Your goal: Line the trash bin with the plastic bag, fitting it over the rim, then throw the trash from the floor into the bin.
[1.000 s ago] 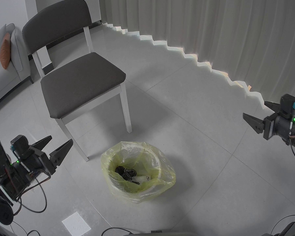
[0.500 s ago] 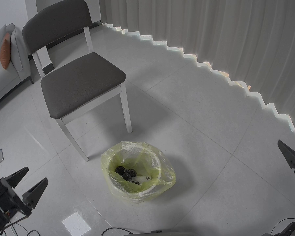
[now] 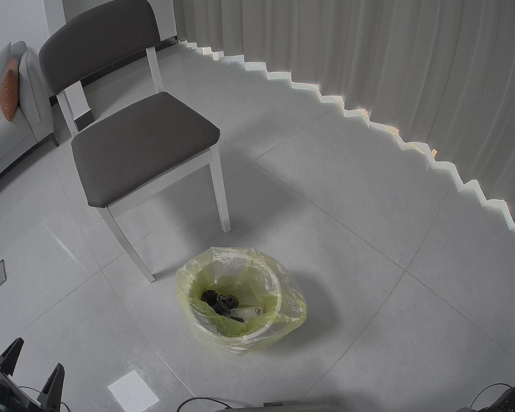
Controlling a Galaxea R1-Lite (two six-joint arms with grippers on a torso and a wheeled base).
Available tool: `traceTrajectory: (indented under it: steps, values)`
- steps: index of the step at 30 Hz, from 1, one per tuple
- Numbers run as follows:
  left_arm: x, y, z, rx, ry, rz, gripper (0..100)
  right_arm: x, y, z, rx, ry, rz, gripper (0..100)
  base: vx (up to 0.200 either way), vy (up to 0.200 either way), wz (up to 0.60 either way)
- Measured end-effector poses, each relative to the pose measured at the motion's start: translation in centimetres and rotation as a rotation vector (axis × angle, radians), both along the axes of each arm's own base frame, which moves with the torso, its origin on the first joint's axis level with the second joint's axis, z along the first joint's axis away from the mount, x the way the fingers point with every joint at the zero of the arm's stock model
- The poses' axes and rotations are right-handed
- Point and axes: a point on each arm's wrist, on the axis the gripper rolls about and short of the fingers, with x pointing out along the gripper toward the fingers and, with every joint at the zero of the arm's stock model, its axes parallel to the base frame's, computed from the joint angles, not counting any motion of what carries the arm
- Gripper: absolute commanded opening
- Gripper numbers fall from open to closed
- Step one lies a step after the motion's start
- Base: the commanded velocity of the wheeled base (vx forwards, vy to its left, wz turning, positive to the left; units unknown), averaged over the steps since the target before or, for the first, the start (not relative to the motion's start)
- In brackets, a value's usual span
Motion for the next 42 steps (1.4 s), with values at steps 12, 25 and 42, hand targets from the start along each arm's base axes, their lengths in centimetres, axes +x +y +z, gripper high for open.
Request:
traceTrajectory:
  steps: [12, 25, 42]
  values:
    - [-0.8, 0.3, -1.0, 0.116, -0.060, 0.156, 100, -1.3, 0.0, -3.8, -0.027, 0.101, -0.154, 100, 0.000, 0.000, 0.00]
    - [-0.9, 0.3, -1.2, 0.113, -0.053, 0.156, 100, -1.5, 0.3, -4.6, -0.086, 0.133, -0.013, 100, 0.000, 0.000, 0.00]
    - [-0.8, 0.3, -1.5, 0.062, -0.047, 0.169, 100, -1.6, 0.2, -4.5, -0.053, 0.130, -0.062, 100, 0.000, 0.000, 0.00]
